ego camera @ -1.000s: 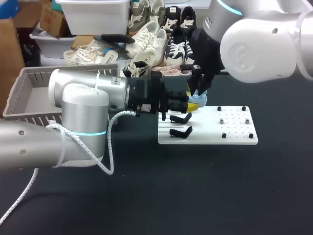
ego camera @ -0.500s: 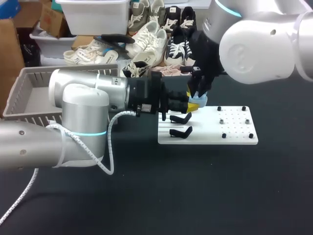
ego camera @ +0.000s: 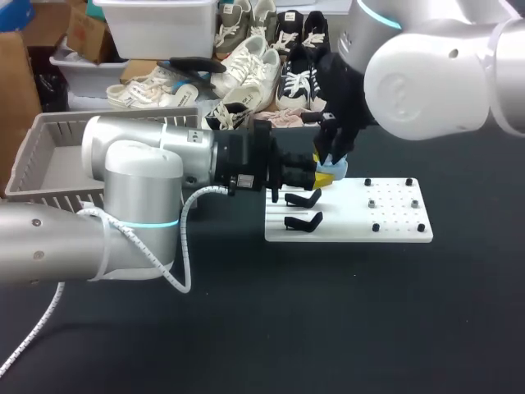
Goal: Pick up each earbud case from the left stands, insert the matching earbuds, close the lid, and place the case in the box.
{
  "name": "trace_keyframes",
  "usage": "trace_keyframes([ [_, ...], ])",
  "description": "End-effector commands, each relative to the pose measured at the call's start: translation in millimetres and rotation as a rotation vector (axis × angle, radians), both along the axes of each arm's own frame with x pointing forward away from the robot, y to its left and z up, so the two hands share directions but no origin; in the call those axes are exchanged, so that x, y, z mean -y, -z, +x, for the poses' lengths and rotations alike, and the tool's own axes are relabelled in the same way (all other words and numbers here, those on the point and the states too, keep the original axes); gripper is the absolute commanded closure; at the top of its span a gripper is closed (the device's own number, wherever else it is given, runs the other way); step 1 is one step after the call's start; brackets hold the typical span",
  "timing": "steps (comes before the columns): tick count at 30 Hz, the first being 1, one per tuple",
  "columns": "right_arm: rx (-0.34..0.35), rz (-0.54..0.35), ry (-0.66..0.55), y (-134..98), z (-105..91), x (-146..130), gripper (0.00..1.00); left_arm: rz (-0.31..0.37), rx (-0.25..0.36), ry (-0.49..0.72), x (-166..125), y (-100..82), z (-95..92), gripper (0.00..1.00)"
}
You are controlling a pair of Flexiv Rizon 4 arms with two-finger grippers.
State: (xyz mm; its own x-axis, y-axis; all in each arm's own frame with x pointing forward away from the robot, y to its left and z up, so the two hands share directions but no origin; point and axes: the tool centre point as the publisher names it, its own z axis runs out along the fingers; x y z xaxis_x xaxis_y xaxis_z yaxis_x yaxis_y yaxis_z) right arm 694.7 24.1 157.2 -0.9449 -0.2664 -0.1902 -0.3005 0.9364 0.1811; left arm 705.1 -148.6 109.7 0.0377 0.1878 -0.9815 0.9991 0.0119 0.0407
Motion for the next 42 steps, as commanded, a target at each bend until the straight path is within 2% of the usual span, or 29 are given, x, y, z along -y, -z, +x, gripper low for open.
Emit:
trace_keyframes([
  [1, -0.001, -0.005, 0.005, 0.5, -1.1, 0.2, 0.77, -0.003, 0.002, -0.002, -0.7, -0.3, 0.0, 1.0],
  [14, 0.014, -0.008, 0.008, -7.8, -5.4, 0.7, 0.76, -0.003, 0.002, -0.002, -0.7, -0.3, 0.0, 1.0],
  [19, 0.063, 0.0, 0.014, -20.6, -4.4, 3.1, 0.74, -0.003, 0.002, -0.002, -0.7, -0.3, 0.0, 1.0],
  [23, 0.106, -0.006, 0.049, -29.1, 10.3, 11.4, 0.74, -0.003, 0.002, -0.002, -0.7, -0.3, 0.0, 1.0],
  [28, 0.128, -0.005, 0.098, -28.5, 34.2, 20.7, 0.73, -0.003, 0.002, -0.002, -0.7, -0.3, 0.0, 1.0],
  [36, 0.083, 0.015, 0.126, -8.8, 62.1, 25.9, 0.71, -0.003, 0.002, -0.002, -0.7, -0.3, 0.0, 1.0],
  [42, 0.053, 0.02, 0.121, 3.2, 64.1, 22.7, 0.72, -0.003, 0.002, -0.002, -0.7, -0.3, 0.0, 1.0],
])
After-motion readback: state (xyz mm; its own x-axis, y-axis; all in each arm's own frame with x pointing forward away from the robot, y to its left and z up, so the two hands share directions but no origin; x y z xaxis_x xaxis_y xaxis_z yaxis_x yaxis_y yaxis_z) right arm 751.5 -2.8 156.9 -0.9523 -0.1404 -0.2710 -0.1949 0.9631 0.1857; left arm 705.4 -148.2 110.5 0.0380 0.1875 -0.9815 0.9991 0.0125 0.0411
